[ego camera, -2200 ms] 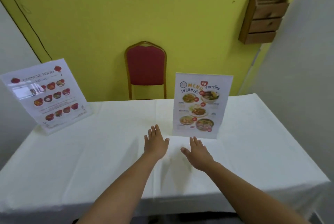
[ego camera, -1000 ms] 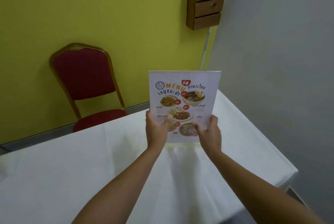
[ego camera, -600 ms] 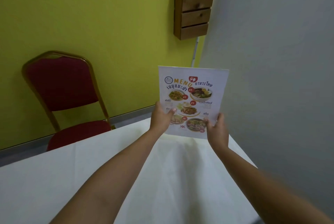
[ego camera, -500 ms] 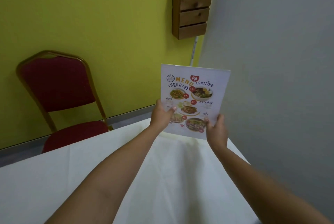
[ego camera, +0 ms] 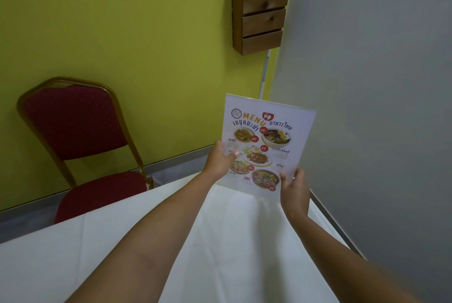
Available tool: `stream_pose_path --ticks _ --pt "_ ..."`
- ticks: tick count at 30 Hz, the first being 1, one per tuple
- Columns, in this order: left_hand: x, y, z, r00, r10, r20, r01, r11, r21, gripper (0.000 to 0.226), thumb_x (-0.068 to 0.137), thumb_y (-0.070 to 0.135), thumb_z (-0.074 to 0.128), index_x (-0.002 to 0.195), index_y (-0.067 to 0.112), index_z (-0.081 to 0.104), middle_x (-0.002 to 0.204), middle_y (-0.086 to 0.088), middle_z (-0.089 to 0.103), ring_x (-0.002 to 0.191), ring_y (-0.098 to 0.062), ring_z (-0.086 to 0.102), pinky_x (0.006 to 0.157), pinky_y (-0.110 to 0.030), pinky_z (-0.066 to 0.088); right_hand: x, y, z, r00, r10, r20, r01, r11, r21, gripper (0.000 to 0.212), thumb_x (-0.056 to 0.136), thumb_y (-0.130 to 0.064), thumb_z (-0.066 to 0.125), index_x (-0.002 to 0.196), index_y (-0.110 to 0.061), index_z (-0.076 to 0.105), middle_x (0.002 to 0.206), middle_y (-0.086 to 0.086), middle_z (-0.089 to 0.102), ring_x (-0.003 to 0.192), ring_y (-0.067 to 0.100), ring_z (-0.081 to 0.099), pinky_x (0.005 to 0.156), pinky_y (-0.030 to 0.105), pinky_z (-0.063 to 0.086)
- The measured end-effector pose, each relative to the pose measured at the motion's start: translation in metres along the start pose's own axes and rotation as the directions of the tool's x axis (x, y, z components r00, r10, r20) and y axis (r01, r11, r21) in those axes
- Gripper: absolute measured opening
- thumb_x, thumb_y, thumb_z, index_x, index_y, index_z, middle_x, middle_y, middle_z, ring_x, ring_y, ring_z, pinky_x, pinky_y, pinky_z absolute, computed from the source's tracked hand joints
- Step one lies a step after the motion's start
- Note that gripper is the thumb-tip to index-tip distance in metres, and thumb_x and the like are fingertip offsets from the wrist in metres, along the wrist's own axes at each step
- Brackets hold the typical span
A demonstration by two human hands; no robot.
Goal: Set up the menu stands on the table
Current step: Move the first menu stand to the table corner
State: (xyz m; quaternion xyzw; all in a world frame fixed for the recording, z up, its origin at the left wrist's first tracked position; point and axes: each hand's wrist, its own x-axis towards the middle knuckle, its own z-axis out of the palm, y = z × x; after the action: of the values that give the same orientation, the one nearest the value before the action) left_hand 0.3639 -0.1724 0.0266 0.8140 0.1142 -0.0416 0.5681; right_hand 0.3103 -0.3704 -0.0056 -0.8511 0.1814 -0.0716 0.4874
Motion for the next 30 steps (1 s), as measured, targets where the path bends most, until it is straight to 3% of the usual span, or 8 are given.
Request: stream_pose_path --ticks 5,9,12,15,17,20,26,30 --pt "-0.01 -0.005 0.006 0.998 0.028 -0.052 -0.026 0.999 0.033 0.042 0.096 0.023 0.06 0.133 0.01 0.045 0.135 -0.005 0.058 0.124 -0.023 0.055 0.089 -0.028 0.043 -0.002 0.01 0.004 1.0 -0.019 -0.012 0.018 0.999 -0.038 0.026 0.099 -0.028 0.049 0.121 -0.014 0.047 0.113 0.003 0.067 0.083 0.017 0.061 0.064 0.031 0.049" --pt "-0.018 -0.008 0.011 0.993 0.056 -0.103 -0.047 0.995 0.083 0.049 0.098 0.025 0.056 0.143 0.014 0.038 0.142 -0.004 0.054 0.13 -0.024 0.052 0.096 -0.029 0.042 -0.003 0.01 0.003 1.0 -0.012 0.012 0.012 0.999 -0.046 0.023 0.101 -0.023 0.044 0.122 -0.015 0.047 0.113 0.002 0.066 0.083 0.017 0.06 0.062 0.03 0.047" --pt "-0.02 -0.007 0.009 0.998 0.036 -0.051 -0.026 0.981 0.19 0.062 0.099 0.027 0.053 0.152 0.017 0.024 0.15 -0.002 0.046 0.135 -0.026 0.048 0.102 -0.034 0.041 -0.002 0.009 -0.002 0.998 -0.003 0.065 0.009 0.996 -0.083 0.021 0.101 -0.016 0.041 0.121 -0.015 0.047 0.111 0.003 0.066 0.084 0.017 0.06 0.066 0.033 0.051" --pt "-0.029 -0.009 0.004 1.0 -0.006 0.003 0.005 0.948 0.32 0.069 0.098 0.031 0.051 0.155 0.017 0.015 0.154 -0.006 0.041 0.135 -0.03 0.047 0.104 -0.04 0.043 -0.008 0.009 -0.01 0.99 -0.038 0.135 0.05 0.996 -0.081 0.039 0.098 -0.011 0.043 0.136 -0.019 0.04 0.124 0.003 0.062 0.101 0.023 0.062 0.076 0.038 0.053" --pt "-0.04 -0.012 0.002 1.0 -0.021 0.017 0.013 0.914 0.405 0.074 0.098 0.034 0.051 0.157 0.015 0.009 0.156 -0.009 0.035 0.137 -0.031 0.044 0.106 -0.043 0.044 -0.016 0.009 -0.016 0.983 -0.066 0.169 0.08 0.994 -0.079 0.052 0.098 -0.012 0.044 0.147 -0.019 0.029 0.142 0.003 0.051 0.126 0.026 0.052 0.088 0.039 0.049" --pt "-0.063 -0.014 0.002 0.998 -0.01 0.055 -0.021 0.849 0.528 0.077 0.1 0.036 0.047 0.158 0.011 0.004 0.162 -0.012 0.023 0.146 -0.029 0.03 0.113 -0.043 0.035 -0.028 0.01 -0.023 0.973 -0.079 0.218 0.109 0.985 -0.133 0.066 0.099 -0.023 0.047 0.155 -0.017 0.014 0.162 0.003 0.019 0.149 0.022 0.018 0.115 0.043 0.025" --pt "-0.106 -0.03 -0.005 0.996 0.011 0.086 -0.068 0.711 0.699 0.073 0.103 0.046 0.03 0.157 0.007 0.003 0.166 -0.011 0.006 0.154 -0.024 0.008 0.123 -0.043 0.009 -0.054 0.003 -0.026 0.948 -0.124 0.294 0.223 0.916 -0.334 0.071 0.098 -0.044 0.043 0.155 -0.016 0.01 0.164 0.005 0.001 0.151 0.026 0.005 0.118 0.046 0.014" --pt "-0.135 -0.051 -0.027 0.999 -0.026 0.032 -0.01 0.604 0.797 0.073 0.103 0.05 0.023 0.157 0.006 0.003 0.166 -0.012 0.004 0.154 -0.025 0.003 0.124 -0.044 0.004 -0.077 0.001 -0.021 0.882 -0.18 0.435 0.399 0.777 -0.488 0.071 0.099 -0.046 0.034 0.156 -0.014 0.008 0.164 0.006 0.002 0.151 0.027 0.003 0.121 0.043 0.007"
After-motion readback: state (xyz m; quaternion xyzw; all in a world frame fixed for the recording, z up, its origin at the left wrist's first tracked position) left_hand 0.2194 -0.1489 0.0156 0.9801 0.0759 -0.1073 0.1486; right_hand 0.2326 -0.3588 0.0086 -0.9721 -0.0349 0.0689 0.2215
